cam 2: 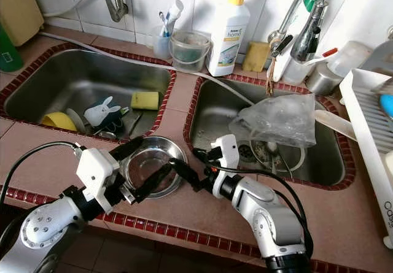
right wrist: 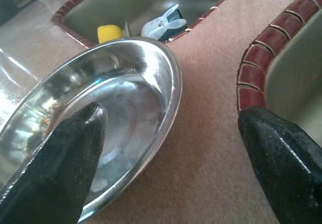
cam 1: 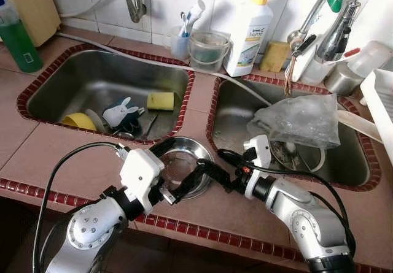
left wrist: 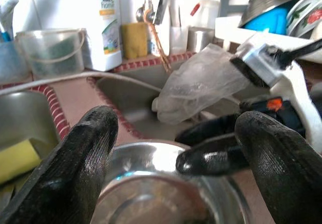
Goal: Kitchen organization
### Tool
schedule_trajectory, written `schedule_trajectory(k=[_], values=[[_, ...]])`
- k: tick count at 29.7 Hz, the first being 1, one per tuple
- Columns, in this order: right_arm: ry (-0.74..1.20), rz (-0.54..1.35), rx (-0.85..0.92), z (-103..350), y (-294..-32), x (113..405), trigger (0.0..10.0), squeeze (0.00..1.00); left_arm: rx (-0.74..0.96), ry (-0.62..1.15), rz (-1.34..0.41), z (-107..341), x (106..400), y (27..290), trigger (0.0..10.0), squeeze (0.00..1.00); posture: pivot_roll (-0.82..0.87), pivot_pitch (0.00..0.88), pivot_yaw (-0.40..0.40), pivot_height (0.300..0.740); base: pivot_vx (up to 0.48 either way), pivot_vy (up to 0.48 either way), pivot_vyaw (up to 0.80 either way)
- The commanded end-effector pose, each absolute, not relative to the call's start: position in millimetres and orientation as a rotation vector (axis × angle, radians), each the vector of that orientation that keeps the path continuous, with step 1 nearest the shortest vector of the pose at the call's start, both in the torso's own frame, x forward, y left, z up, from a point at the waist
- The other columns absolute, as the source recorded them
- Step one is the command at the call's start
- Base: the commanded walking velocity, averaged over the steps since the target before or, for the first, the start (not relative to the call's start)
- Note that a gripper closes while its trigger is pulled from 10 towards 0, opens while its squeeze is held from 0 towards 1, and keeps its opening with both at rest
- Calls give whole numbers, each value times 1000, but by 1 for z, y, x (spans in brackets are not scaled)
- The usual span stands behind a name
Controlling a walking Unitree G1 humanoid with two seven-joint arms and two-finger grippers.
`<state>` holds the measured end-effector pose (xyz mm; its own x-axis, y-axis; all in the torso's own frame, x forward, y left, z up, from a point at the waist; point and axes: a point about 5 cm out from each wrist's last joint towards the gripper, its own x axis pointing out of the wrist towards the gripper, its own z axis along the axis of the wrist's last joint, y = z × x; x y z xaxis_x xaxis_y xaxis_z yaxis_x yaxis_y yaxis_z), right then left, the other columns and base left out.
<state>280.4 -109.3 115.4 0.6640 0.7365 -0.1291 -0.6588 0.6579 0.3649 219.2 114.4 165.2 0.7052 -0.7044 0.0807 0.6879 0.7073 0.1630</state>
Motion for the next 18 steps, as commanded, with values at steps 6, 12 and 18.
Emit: schedule_trajectory(k=[6,12,18], values=[[278,801,256,121,-110,280,10000,0,112,-173,-804,173,217,106,10000,0,-12,150,-104,740,0,0,0],[263,831,261,126,-104,283,3961,0,108,-178,-800,174,217,104,10000,0,-9,149,-108,740,0,0,0],[243,883,281,135,-91,289,3490,0,105,-187,-793,177,219,104,10000,0,-6,150,-109,740,0,0,0]])
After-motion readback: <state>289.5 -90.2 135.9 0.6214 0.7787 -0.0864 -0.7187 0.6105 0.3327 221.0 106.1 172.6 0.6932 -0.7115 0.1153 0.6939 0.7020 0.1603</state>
